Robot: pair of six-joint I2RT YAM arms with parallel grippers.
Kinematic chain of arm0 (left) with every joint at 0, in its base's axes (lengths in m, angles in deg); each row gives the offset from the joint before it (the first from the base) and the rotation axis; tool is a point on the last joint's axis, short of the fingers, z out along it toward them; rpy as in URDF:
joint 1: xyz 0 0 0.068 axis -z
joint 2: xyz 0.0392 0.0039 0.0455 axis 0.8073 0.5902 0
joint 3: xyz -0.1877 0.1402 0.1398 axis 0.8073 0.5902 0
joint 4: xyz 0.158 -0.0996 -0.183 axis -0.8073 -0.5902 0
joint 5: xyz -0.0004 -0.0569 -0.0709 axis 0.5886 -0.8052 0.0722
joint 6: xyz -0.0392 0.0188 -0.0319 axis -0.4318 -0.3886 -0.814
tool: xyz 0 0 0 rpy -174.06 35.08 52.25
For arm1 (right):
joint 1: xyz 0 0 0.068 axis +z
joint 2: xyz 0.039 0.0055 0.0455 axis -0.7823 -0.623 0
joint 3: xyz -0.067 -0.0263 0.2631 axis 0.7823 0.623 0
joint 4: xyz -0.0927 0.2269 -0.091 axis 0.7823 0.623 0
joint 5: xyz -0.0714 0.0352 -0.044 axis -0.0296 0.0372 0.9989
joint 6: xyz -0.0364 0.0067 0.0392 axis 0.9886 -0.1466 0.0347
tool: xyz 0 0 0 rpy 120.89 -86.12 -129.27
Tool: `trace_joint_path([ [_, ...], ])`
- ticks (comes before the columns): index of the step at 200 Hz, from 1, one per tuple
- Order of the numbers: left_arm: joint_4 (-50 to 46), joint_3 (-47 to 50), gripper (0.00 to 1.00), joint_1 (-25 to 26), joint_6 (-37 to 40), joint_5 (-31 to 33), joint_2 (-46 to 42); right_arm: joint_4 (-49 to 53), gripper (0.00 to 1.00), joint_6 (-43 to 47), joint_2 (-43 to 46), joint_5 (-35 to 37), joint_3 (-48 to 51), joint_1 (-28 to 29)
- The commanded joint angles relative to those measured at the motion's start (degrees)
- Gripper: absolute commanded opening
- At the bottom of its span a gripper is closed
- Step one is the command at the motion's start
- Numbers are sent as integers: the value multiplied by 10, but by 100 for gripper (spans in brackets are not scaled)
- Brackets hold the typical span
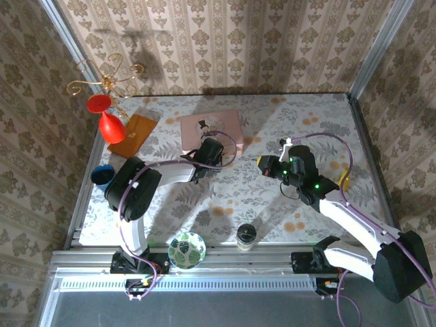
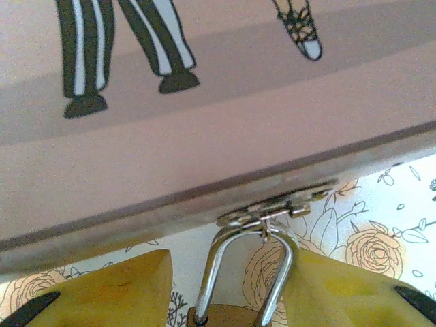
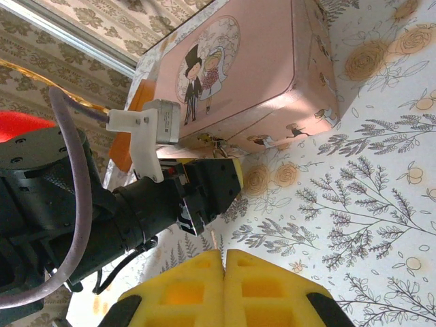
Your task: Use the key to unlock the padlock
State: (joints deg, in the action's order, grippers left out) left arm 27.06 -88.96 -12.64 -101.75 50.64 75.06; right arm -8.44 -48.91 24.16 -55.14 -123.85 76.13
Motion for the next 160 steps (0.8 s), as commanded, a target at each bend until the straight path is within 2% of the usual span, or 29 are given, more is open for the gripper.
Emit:
trace_joint_path([
  [1, -21, -14, 48, 2, -5, 14, 10, -18, 0, 4, -6, 8, 3, -1],
  [60, -37, -22, 50, 2, -3, 0, 31, -19, 0, 5, -6, 7, -1, -2],
  [121, -36, -26, 42, 2, 0, 1, 33, -22, 0, 4, -8, 7, -3, -2],
  [160, -43, -37, 45, 3, 8, 6, 33, -21, 0, 5, -13, 4, -7, -2],
])
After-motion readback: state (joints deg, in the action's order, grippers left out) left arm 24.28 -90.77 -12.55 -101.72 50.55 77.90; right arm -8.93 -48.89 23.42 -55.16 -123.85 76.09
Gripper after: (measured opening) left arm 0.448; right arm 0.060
